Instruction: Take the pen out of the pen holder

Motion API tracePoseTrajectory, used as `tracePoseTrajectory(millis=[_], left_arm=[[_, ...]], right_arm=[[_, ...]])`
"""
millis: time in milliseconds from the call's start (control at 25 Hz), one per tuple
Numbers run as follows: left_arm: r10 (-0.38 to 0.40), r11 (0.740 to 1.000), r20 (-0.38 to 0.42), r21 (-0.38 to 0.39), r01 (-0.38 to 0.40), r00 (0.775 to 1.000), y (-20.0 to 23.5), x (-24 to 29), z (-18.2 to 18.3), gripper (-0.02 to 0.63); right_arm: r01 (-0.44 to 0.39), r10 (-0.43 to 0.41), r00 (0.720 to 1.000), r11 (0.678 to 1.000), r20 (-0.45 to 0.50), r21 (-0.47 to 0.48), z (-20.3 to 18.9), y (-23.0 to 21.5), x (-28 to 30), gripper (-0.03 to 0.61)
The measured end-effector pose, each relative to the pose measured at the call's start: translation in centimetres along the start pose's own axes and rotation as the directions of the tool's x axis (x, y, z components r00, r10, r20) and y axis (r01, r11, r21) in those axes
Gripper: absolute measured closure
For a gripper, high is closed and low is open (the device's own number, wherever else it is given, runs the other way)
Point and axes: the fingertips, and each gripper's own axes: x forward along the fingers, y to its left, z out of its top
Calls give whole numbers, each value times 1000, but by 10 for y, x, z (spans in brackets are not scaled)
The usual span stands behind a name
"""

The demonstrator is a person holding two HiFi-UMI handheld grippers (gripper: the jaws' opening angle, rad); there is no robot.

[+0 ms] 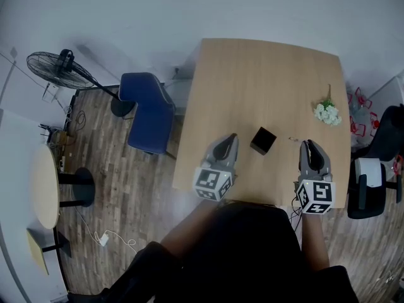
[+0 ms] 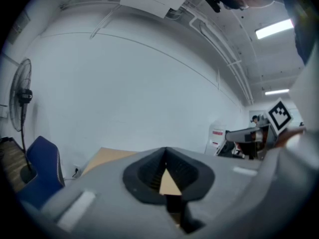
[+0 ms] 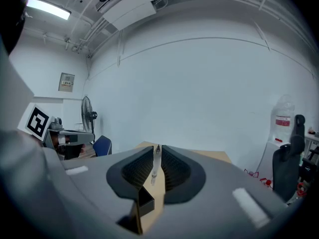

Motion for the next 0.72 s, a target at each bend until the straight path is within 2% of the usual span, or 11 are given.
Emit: tracePoseTrajectory(millis=[720], left_arm=[[-1, 1000, -3, 5, 1, 1000, 7, 10, 4, 611]], right_arm=[[-9, 9, 1000, 1000, 7, 7, 6, 0, 16, 526]])
